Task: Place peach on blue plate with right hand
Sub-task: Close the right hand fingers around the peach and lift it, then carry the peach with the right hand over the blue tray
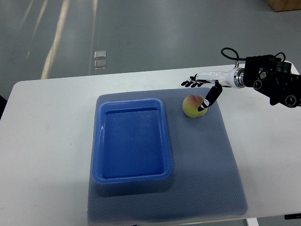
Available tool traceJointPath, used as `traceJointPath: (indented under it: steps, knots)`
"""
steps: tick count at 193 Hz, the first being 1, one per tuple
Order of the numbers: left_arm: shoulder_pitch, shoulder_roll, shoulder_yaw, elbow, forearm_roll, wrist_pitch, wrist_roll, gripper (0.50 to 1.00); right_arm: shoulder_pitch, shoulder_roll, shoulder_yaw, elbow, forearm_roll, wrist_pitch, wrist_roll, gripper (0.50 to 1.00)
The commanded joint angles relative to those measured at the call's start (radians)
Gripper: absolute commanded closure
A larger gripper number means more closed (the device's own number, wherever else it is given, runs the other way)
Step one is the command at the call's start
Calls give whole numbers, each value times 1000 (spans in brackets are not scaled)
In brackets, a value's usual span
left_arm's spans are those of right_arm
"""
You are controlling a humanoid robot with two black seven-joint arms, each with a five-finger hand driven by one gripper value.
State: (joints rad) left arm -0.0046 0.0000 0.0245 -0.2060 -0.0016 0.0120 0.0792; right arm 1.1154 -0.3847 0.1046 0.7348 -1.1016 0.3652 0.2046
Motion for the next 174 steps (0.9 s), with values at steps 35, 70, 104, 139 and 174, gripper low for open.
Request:
traceJointPath:
  steps: [35, 70, 104, 139, 174]
  knots:
    - [0, 0, 0, 0, 0, 0, 1, 500, -51, 13, -5, -2, -6, -65, 6, 607]
    - [2, 0, 0, -1, 0, 0, 1, 500, -78, 12, -5, -2, -27, -101, 7, 818]
    - [0, 0, 0, 0, 0, 0, 1, 500, -69, 17, 0, 8, -37, -100, 9, 985]
    - [0, 0, 0, -1, 0, 0, 1, 500, 24, -46, 9, 136, -17, -75, 4, 993]
    - [0, 0, 0, -1, 0, 0, 1, 500, 75, -36, 9, 219, 57, -68, 7, 991]
